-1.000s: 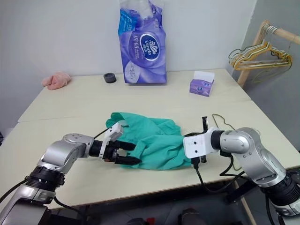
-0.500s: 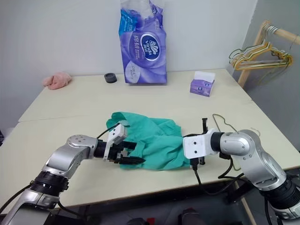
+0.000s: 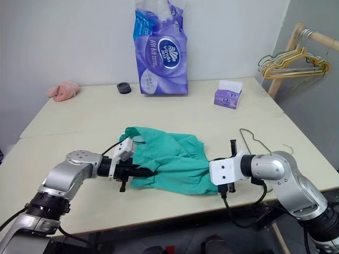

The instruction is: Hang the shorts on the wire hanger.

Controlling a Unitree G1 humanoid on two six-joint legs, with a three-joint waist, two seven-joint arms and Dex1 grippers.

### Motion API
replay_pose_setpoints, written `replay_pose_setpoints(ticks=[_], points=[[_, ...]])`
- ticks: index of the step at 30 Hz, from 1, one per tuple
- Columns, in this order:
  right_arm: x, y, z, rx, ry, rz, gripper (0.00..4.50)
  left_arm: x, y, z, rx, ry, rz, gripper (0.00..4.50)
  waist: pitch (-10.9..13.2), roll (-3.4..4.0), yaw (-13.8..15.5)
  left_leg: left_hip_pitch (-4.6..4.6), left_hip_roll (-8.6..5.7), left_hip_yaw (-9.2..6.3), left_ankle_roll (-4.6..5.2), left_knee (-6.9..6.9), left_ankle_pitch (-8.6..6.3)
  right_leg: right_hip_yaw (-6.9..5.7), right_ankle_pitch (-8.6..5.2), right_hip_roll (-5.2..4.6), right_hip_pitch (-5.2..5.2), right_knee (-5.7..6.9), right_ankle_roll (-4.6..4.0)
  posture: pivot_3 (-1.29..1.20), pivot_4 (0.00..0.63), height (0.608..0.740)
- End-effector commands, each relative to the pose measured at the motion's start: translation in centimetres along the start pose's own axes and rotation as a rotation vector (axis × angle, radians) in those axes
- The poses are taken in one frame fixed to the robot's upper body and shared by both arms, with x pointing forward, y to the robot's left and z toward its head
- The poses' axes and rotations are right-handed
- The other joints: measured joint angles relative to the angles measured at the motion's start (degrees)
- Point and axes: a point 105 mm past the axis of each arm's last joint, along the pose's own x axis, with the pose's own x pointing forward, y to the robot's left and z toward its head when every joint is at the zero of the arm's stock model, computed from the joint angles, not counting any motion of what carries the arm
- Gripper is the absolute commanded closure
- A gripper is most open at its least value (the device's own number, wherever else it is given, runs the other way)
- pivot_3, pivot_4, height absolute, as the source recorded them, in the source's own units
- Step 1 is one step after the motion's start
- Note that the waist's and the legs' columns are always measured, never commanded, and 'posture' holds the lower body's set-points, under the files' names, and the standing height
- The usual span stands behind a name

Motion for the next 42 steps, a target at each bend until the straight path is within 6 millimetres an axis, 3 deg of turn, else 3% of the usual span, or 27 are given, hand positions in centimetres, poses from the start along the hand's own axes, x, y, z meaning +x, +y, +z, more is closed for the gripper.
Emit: replay_pose_setpoints(ticks=[1,6,8,10,11,13,14,15,16,17,18,20,21,23,26,27,30,32,35,38,40,42], points=[[-1.6,-0.7,0.1,0.006,0.000,0.005,4.50,-2.9,-1.1,3.4,0.006,-0.069,-0.050,4.47,0.0,-0.01,0.0,0.00,0.01,0.02,0.00,0.00,0.00,-0.01,0.00,0.00,0.00,-0.01,0.00,-0.11,0.030,0.740],[-2.9,0.8,1.8,0.214,-0.105,0.165,4.50,-3.7,-2.3,3.6,-0.020,-0.019,-0.115,4.47,0.0,0.02,0.1,0.02,0.03,-0.02,0.00,-0.03,0.00,0.02,-0.01,0.00,0.00,-0.01,0.01,-0.09,0.033,0.740],[-0.8,-2.2,-1.0,0.223,-0.052,0.098,4.50,-1.7,2.0,3.5,0.062,-0.006,0.059,4.47,0.0,0.02,0.1,0.11,0.01,-0.05,0.00,-0.01,0.00,0.00,-0.01,0.01,0.08,-0.01,0.01,-0.09,0.026,0.740],[1.6,-6.9,-5.3,0.233,0.062,-0.044,4.50,0.7,6.6,5.5,0.174,-0.015,0.236,4.47,0.3,-0.12,0.3,0.69,-0.21,0.12,0.00,0.06,0.00,-0.10,0.10,0.02,0.76,-0.14,-0.07,-0.09,0.023,0.740],[2.2,-10.4,-7.3,0.224,0.135,-0.165,4.50,1.6,8.4,7.9,0.249,-0.034,0.318,4.47,0.3,-0.22,0.5,1.10,-0.22,0.21,0.00,0.02,0.00,-0.10,0.15,0.05,1.16,-0.35,-0.18,-0.09,0.018,0.740],[1.4,-18.2,-8.6,0.233,0.197,-0.470,4.50,2.3,10.7,14.8,0.422,-0.107,0.511,4.47,0.4,-0.38,0.6,1.07,-0.22,0.08,0.00,0.08,0.07,-0.12,0.36,0.11,1.38,-0.55,-0.22,-0.08,0.010,0.740],[0.2,-21.4,-8.2,0.161,0.239,-0.593,4.50,1.7,11.1,18.3,0.501,-0.153,0.617,4.47,0.4,-0.40,0.5,0.83,-0.22,0.16,-0.03,0.11,0.07,-0.06,0.46,0.10,1.09,-0.52,-0.05,-0.08,0.007,0.740],[-1.6,-24.6,-6.9,0.124,0.231,-0.722,4.50,0.3,11.0,22.2,0.584,-0.211,0.737,4.47,0.4,-0.47,0.3,-0.01,-0.23,0.19,-0.10,0.16,0.11,0.00,0.70,-0.01,0.28,-0.38,-0.30,-0.08,0.003,0.740],[-3.6,-27.1,-5.5,0.049,0.240,-0.821,4.50,-1.4,10.5,25.6,0.656,-0.273,0.840,4.47,0.4,-0.46,0.1,-0.72,-0.10,0.21,-0.79,0.11,0.51,0.06,0.78,-0.31,-0.62,-0.09,-0.23,-0.08,0.003,0.740],[-5.5,-29.1,-3.9,-0.022,0.239,-0.909,4.50,-3.2,9.7,28.6,0.724,-0.332,0.939,4.47,0.2,-0.42,-0.2,-1.57,-0.08,0.30,-1.02,0.07,0.52,0.18,0.72,-0.62,-1.57,0.10,-0.14,-0.07,0.000,0.740],[-6.6,-30.2,-2.9,-0.064,0.237,-0.962,4.50,-4.4,9.0,30.3,0.764,-0.369,0.998,4.47,0.1,-0.38,-0.5,-2.21,-0.08,0.38,-1.08,0.01,0.55,0.26,0.72,-0.73,-2.34,0.18,-0.12,-0.08,0.000,0.740],[-11.7,-33.2,1.8,-0.224,0.156,-1.170,4.50,-8.7,5.1,36.1,1.007,-0.454,1.165,4.47,0.1,-0.31,-1.5,-2.66,-0.09,0.65,-1.11,-0.23,0.54,0.11,0.63,-1.08,-3.13,0.24,-0.04,-0.09,0.003,0.740],[-13.9,-33.9,3.8,-0.289,0.103,-1.244,4.50,-10.3,3.0,38.0,1.136,-0.464,1.208,4.47,0.1,-0.30,-1.8,-2.68,-0.12,0.73,-1.10,-0.27,0.54,0.04,0.56,-1.17,-3.21,0.23,0.02,-0.10,0.006,0.740],[-15.5,-33.6,5.3,-0.348,0.014,-1.243,4.50,-11.3,1.1,38.7,1.304,-0.391,1.190,4.47,0.1,-0.28,-2.7,-3.01,-0.22,0.80,-1.05,-0.37,0.50,0.06,0.44,-1.26,-3.72,0.04,0.09,-0.10,0.015,0.740],[-12.6,-30.3,2.8,-0.319,-0.037,-1.018,4.50,-10.8,3.1,34.9,1.324,-0.178,1.036,4.47,-0.1,0.02,-3.0,-2.90,-0.17,0.88,-0.75,-0.43,0.33,-0.11,0.43,-1.26,-3.59,0.03,0.11,-0.10,0.029,0.740],[-10.7,-28.1,1.4,-0.290,-0.041,-0.911,4.50,-10.4,4.5,32.2,1.280,-0.078,0.949,4.47,-0.1,0.05,-3.0,-2.56,-0.14,0.92,-0.44,-0.42,0.15,-0.14,0.29,-1.25,-3.12,-0.06,0.32,-0.11,0.042,0.740],[-4.0,-16.9,-2.0,-0.113,-0.067,-0.520,4.50,-8.8,8.5,19.7,1.023,0.233,0.580,4.47,-0.1,0.33,-2.9,-1.52,-0.15,0.90,1.34,-0.21,-0.97,-0.21,-0.50,-1.22,-1.34,-0.36,0.30,-0.12,0.053,0.740],[-1.6,-10.6,-2.6,-0.039,-0.054,-0.342,4.50,-7.8,8.8,11.5,0.851,0.359,0.345,4.47,0.4,1.00,-2.9,-1.11,-0.26,0.89,1.34,0.30,-0.97,-0.20,-0.49,-1.35,-1.01,0.07,0.30,-0.12,0.059,0.740],[-0.2,-5.0,-2.8,0.046,-0.018,-0.188,4.50,-7.3,6.7,2.5,0.660,0.456,0.097,4.47,1.5,1.46,-3.5,-1.11,-0.51,0.79,1.16,0.91,-0.85,-0.08,-0.40,-1.35,-1.18,1.04,0.19,-0.13,0.067,0.740],[0.1,-2.0,-3.0,0.049,0.022,-0.072,4.50,-6.3,2.5,-3.8,0.497,0.498,-0.075,4.47,2.0,0.76,-4.1,-0.94,-0.23,0.60,0.58,0.99,-0.48,-0.15,0.07,-1.18,-1.07,1.16,0.04,-0.13,0.068,0.740],[0.1,-1.5,-2.7,0.044,0.027,-0.043,4.50,-5.8,-1.0,-6.1,0.422,0.522,-0.191,4.47,1.9,0.52,-4.3,-0.67,0.07,0.52,0.53,0.99,-0.46,-0.19,0.20,-0.90,-0.74,0.96,0.05,-0.13,0.068,0.740],[-0.1,-1.3,-2.3,0.034,0.027,-0.014,4.50,-5.6,-3.6,-6.6,0.353,0.522,-0.264,4.47,1.9,0.51,-4.0,0.05,0.07,0.50,0.53,0.85,-0.48,-0.22,0.07,-0.87,-0.07,0.88,0.16,-0.13,0.068,0.740]])
